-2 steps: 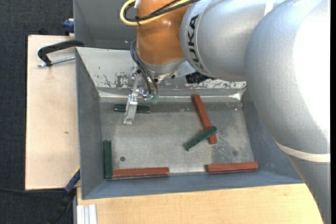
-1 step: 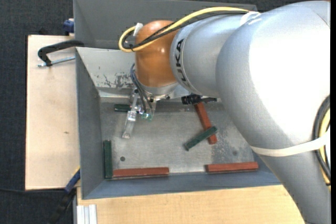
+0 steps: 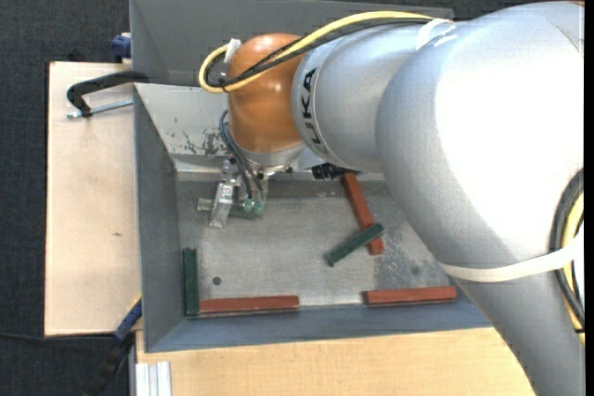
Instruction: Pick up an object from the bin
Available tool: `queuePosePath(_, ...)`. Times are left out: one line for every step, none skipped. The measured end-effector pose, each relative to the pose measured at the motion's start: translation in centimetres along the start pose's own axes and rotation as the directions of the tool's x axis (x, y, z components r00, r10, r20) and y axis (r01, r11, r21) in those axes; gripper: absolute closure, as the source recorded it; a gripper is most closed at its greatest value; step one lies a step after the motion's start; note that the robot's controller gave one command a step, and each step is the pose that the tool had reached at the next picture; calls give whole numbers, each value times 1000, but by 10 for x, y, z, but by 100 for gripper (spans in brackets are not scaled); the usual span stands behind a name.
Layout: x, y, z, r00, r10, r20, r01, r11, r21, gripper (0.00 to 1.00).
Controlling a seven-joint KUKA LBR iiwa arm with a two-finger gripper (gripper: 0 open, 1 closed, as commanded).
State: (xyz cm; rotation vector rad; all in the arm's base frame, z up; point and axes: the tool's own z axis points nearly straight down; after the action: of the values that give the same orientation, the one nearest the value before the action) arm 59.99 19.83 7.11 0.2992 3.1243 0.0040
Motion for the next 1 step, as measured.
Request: queuePosePath(0,0,0,1000,0,0,0,1000,0,100)
